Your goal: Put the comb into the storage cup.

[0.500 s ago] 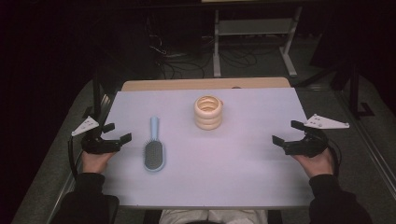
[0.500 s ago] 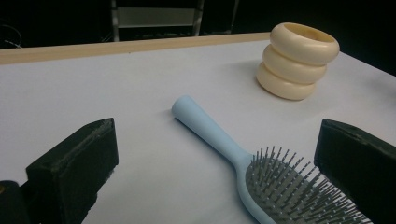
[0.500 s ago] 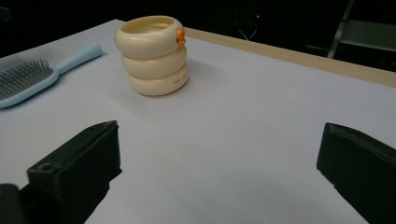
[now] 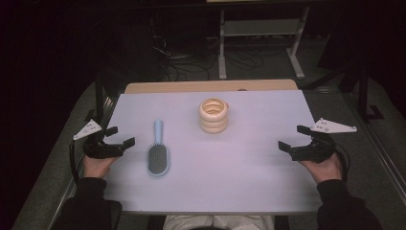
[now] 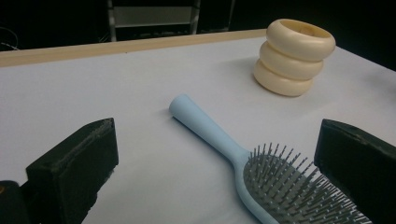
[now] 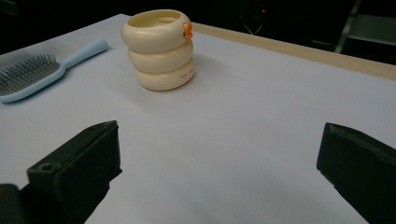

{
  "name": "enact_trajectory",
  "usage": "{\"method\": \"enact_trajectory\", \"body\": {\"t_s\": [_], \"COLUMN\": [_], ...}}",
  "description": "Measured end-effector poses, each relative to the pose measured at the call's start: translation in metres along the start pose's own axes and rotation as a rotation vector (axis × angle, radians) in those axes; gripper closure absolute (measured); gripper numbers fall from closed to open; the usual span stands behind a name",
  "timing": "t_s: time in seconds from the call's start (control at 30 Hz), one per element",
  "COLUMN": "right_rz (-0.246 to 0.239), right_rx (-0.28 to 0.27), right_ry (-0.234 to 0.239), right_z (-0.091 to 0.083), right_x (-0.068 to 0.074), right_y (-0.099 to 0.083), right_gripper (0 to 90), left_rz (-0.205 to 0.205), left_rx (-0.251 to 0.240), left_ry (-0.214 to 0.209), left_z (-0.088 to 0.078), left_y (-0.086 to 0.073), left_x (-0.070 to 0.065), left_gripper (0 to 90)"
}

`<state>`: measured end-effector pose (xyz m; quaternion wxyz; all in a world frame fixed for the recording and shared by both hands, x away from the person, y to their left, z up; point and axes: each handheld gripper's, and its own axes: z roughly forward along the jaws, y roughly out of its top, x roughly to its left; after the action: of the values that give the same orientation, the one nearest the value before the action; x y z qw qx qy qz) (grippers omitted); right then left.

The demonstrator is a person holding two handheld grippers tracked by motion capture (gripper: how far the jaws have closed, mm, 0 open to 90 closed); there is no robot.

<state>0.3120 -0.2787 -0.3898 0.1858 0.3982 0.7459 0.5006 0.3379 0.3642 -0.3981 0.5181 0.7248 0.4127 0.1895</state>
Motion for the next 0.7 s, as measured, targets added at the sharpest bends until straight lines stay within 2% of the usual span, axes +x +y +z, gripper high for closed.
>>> {"method": "enact_trajectory", "body": {"t_s": [0.2, 0.3, 0.37, 0.4, 0.43, 0.47, 0.57, 0.7], "right_rz": [-0.004, -0.005, -0.007, -0.005, -0.008, -0.013, -0.018, -0.013], "right_rx": [0.011, 0.013, 0.014, 0.017, 0.019, 0.023, 0.020, 0.020], "right_ry": [0.011, 0.013, 0.013, 0.012, 0.005, -0.004, -0.006, -0.006], "right_z": [0.000, 0.000, -0.001, 0.000, 0.000, 0.000, -0.001, -0.001], "right_x": [0.003, 0.003, 0.004, 0.004, 0.004, 0.004, 0.004, 0.004], "right_y": [0.000, -0.001, -0.001, -0.001, -0.001, -0.001, -0.001, -0.001], "right_gripper": [0.0, 0.0, 0.0, 0.0, 0.0, 0.0, 0.0, 0.0], "left_rz": [-0.006, -0.013, 0.004, 0.003, -0.020, -0.020, 0.008, 0.015], "left_rx": [0.021, 0.014, 0.019, 0.018, 0.007, 0.007, 0.023, 0.015], "left_ry": [-0.010, -0.012, -0.009, -0.015, -0.044, -0.044, -0.039, -0.043], "left_z": [-0.002, -0.003, -0.004, -0.004, -0.004, -0.004, -0.004, -0.004], "left_y": [-0.001, 0.000, 0.002, 0.002, 0.004, 0.004, 0.007, 0.013], "left_x": [-0.002, -0.002, -0.005, -0.006, -0.008, -0.008, -0.011, -0.012], "left_gripper": [0.0, 0.0, 0.0, 0.0, 0.0, 0.0, 0.0, 0.0]}}
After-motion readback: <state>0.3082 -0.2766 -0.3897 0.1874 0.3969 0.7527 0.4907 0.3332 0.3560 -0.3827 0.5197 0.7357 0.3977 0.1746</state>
